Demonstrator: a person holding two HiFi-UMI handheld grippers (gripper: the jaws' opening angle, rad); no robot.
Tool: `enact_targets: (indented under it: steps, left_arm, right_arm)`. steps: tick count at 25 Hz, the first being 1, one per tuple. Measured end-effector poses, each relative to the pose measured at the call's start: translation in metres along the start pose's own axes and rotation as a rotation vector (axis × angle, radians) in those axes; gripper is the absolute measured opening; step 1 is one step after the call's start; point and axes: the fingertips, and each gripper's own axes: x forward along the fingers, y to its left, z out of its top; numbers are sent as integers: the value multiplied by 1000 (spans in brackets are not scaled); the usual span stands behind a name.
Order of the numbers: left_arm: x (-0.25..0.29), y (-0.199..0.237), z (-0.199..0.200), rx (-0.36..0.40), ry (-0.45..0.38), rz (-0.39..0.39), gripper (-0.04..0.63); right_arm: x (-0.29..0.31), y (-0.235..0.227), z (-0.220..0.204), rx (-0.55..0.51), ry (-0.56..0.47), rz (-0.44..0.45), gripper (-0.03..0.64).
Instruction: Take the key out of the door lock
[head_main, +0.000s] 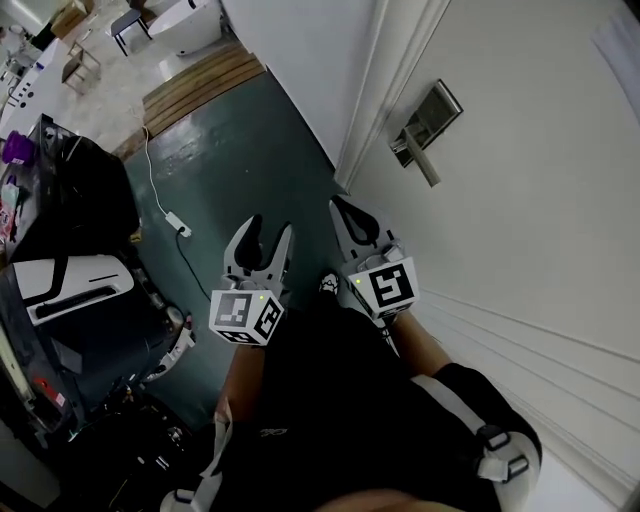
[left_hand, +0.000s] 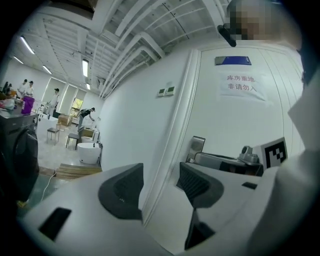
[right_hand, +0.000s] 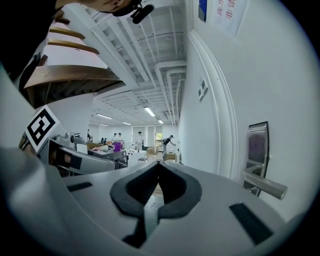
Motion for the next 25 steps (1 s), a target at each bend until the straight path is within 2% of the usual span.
enact_targets:
  steps: [10,18,25]
  left_arm:
    - [68,-19,-8,-30,67,-131,215]
    - [131,-48,-13,-94,150,-330,215]
    - [177,-60,-16,-89,228,-469,215]
  right_arm:
    - [-6,-61,-2,24,5,-142,8]
    - [-9,-104,-5,39,36,-293,8]
    - [-2,-136,-10,67,55,-428,8]
